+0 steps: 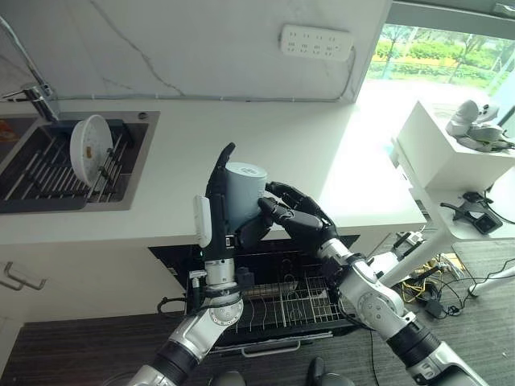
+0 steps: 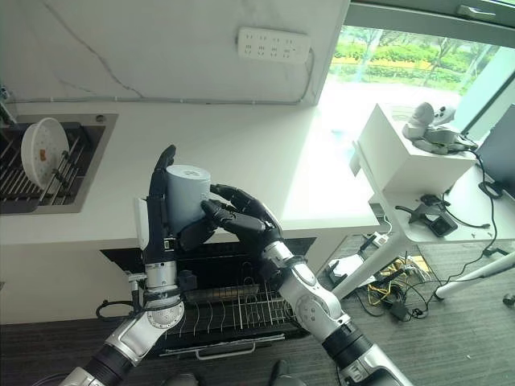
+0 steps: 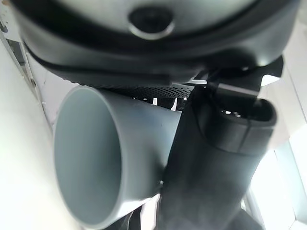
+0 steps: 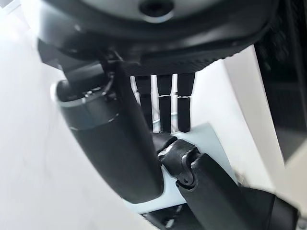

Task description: Place the dishes in the dishwasher.

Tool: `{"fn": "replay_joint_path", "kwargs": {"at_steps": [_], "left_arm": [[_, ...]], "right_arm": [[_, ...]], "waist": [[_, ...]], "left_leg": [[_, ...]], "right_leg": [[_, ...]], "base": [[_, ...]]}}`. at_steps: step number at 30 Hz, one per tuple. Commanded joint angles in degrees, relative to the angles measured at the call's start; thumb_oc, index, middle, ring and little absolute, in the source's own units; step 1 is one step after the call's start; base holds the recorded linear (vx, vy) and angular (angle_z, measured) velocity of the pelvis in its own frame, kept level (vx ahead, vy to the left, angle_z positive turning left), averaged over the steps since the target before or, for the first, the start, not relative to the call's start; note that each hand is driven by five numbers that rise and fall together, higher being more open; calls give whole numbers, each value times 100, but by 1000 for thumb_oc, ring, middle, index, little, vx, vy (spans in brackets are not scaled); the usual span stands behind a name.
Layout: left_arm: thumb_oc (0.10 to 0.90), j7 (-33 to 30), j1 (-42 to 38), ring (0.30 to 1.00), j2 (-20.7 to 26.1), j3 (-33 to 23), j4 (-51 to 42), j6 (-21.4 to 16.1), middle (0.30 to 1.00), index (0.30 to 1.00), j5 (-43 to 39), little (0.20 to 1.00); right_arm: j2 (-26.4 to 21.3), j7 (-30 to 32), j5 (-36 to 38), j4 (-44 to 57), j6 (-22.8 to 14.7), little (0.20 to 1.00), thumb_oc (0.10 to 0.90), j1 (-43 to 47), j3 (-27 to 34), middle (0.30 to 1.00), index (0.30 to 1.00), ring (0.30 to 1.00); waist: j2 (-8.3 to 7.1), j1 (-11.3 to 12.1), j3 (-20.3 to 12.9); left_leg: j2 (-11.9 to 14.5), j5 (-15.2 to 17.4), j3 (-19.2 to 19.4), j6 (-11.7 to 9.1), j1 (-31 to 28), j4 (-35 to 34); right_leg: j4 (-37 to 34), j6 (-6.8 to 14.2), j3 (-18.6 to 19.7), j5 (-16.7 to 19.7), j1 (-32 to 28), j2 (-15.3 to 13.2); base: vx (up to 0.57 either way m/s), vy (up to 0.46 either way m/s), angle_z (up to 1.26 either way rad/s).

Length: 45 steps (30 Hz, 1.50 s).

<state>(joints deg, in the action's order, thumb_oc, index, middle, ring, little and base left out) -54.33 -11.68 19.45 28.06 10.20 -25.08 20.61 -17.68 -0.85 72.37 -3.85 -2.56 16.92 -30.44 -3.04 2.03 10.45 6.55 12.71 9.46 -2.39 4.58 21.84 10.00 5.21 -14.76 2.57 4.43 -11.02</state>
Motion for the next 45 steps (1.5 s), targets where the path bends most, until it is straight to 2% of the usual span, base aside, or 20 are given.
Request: {"fn": "replay_joint_path", "kwargs": {"at_steps": [1, 5, 10, 20, 21, 22, 24, 26, 27, 28, 31, 45], "left_arm": [[800, 210, -1112, 900, -303, 941, -305, -435, 900, 900, 586, 900], [800, 189, -1206, 900, -392, 1027, -194, -386, 900, 900, 655, 900], [800, 210, -1238, 900, -436, 1052, -140, -379, 900, 900, 632, 900], [800, 338, -1257, 900, -482, 1089, -108, -298, 900, 900, 532, 900], [453, 380, -1255, 380, -478, 1089, -105, -302, 380, 380, 489, 380], [400, 405, -1263, 300, -479, 1082, -90, -307, 300, 300, 475, 300], [400, 451, -1252, 300, -486, 1122, -83, -263, 300, 300, 469, 300], [400, 491, -1226, 300, -475, 1144, -28, -312, 300, 300, 461, 300], [400, 558, -1226, 300, -471, 1140, -33, -312, 300, 300, 422, 300], [400, 725, -1227, 300, -482, 1158, -4, -246, 300, 300, 308, 300], [400, 850, -1258, 300, -477, 1195, 38, -235, 300, 300, 247, 300], [400, 1539, -1300, 300, -434, 1330, 177, -207, 300, 300, -300, 300]], "right_arm": [[1109, -1818, 957, 1164, 79, 300, 400, 604, -942, 300, 300, 300], [1245, -2042, 1118, 1049, -55, 300, 400, 504, -1039, 300, 300, 300], [1291, -2124, 1336, 1025, -44, 300, 400, 460, -1023, 300, 300, 300], [1291, -2087, 1164, 1084, -41, 300, 400, 443, -927, 300, 300, 300], [1276, -2074, 1071, 1094, -49, 300, 400, 445, -914, 300, 300, 300], [1258, -2068, 1059, 1100, -39, 300, 400, 459, -899, 300, 300, 300], [1245, -2006, 1104, 1124, -28, 319, 413, 478, -915, 319, 319, 319], [1246, -2062, 1034, 1109, 10, 413, 475, 470, -893, 413, 413, 413], [1238, -2078, 995, 1108, 7, 575, 584, 463, -879, 575, 575, 575], [1237, -2062, 911, 1121, -29, 900, 800, 476, -876, 900, 900, 900], [1229, -2036, 476, 1121, -105, 900, 800, 548, -861, 900, 900, 900], [1112, -2487, -1059, 1259, 188, 900, 800, 1022, -996, 900, 900, 900]], "waist": [[72, 8, -301], [74, 19, -301], [83, 13, -309], [75, 1, -299], [75, 0, -301], [74, -1, -301], [73, -7, -297], [74, -12, -293], [73, -12, -295], [74, -16, -298], [77, -21, -294], [69, 73, -294]], "left_leg": [[-42, 306, -113, 78, -262, -465], [-56, 296, -139, 80, -223, -465], [-63, 288, -152, 74, -210, -465], [-86, 294, -169, 87, -197, -465], [-89, 298, -169, 88, -196, -465], [-92, 302, -168, 92, -197, -465], [-89, 292, -165, 81, -193, -465], [-87, 293, -155, 86, -193, -465], [-88, 296, -157, 85, -192, -465], [-86, 292, -151, 83, -187, -465], [-86, 291, -143, 84, -187, -465], [-127, 284, -202, 101, -198, -465]], "right_leg": [[719, 430, 399, -1350, -197, -146], [719, 444, 391, -1335, -171, -151], [719, 448, 390, -1329, -162, -148], [719, 447, 402, -1324, -146, -134], [719, 448, 404, -1328, -146, -131], [719, 449, 410, -1329, -146, -128], [719, 447, 412, -1326, -141, -124], [719, 451, 406, -1320, -135, -131], [719, 453, 405, -1321, -135, -131], [719, 453, 402, -1319, -132, -129], [719, 456, 397, -1322, -135, -133], [719, 437, 368, -1336, -180, -128]], "base": [[-11, -17, 7], [-14, -15, 5], [0, 0, 0], [0, 0, 0], [0, 0, 0], [0, 0, 0], [0, 0, 0], [0, 0, 0], [0, 0, 0], [0, 0, 0], [0, 0, 0], [0, 0, 0]]}}
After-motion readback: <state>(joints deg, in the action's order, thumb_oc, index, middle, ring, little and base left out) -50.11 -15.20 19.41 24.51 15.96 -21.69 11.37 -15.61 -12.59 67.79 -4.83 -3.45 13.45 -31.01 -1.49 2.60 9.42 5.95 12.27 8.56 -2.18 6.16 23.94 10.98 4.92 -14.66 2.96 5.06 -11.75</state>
